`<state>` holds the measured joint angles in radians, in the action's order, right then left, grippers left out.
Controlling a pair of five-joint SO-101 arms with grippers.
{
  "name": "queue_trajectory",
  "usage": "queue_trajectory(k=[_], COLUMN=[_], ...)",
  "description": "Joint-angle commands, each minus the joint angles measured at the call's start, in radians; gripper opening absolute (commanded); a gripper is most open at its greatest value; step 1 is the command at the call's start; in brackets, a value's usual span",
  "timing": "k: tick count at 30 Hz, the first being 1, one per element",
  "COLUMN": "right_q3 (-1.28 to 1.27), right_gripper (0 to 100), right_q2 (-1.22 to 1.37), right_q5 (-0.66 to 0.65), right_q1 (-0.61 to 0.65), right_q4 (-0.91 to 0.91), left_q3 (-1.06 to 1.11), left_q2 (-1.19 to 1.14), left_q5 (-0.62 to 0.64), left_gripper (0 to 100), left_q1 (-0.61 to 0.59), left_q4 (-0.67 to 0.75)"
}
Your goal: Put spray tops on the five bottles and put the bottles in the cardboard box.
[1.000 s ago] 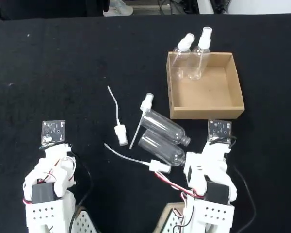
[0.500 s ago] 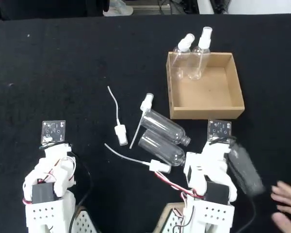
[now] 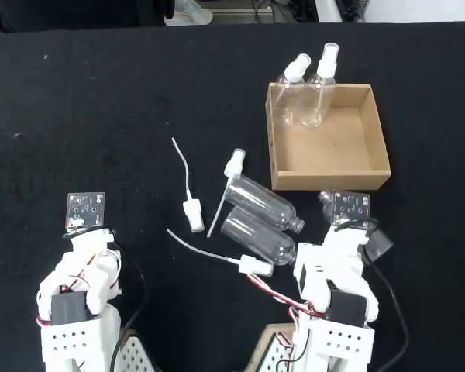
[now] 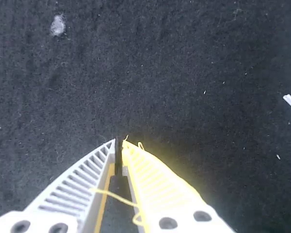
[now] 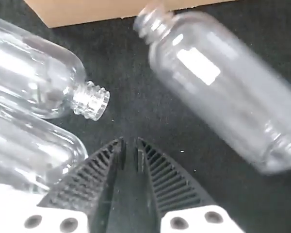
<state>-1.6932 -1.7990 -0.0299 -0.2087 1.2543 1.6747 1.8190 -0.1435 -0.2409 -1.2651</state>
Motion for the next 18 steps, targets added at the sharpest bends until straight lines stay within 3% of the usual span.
queue_trajectory(k=[1,18], right_q3=[0.007,0.008], right_gripper=[1.2,1.2], right_q2=[-0.081,-0.081], right_q5=[0.006,0.011], right_q1=[0.011,0.017], right_q4=[0.003,0.003], left_q3=[0.024,0.024], left_q2=[0.002,0.002], left_q5=[-0.006,-0.006], left_gripper=[3,3], left_q1=[0.007,0.007], left_q4=[-0.006,-0.006])
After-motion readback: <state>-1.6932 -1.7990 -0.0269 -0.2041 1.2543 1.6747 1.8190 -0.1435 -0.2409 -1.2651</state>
